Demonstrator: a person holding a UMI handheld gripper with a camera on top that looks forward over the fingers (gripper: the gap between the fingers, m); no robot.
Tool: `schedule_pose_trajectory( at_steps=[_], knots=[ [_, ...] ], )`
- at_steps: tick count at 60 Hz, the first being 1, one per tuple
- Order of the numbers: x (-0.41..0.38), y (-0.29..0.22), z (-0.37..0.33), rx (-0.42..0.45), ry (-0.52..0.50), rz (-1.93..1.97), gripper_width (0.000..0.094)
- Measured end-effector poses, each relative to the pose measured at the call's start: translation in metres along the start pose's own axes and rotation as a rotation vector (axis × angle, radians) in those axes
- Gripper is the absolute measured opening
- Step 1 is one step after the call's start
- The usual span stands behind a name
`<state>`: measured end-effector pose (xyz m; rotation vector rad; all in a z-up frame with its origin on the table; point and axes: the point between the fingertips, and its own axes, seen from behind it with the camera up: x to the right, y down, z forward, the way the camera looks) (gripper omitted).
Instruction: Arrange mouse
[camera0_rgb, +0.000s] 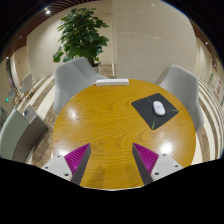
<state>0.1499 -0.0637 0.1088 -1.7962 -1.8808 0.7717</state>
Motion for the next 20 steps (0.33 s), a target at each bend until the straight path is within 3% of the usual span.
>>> schedule_pose_trajectory(
  at_steps=[20],
  knots=[
    [-0.009,0.013,-0.011,0.016,0.057,-0.033,0.0862]
  ],
)
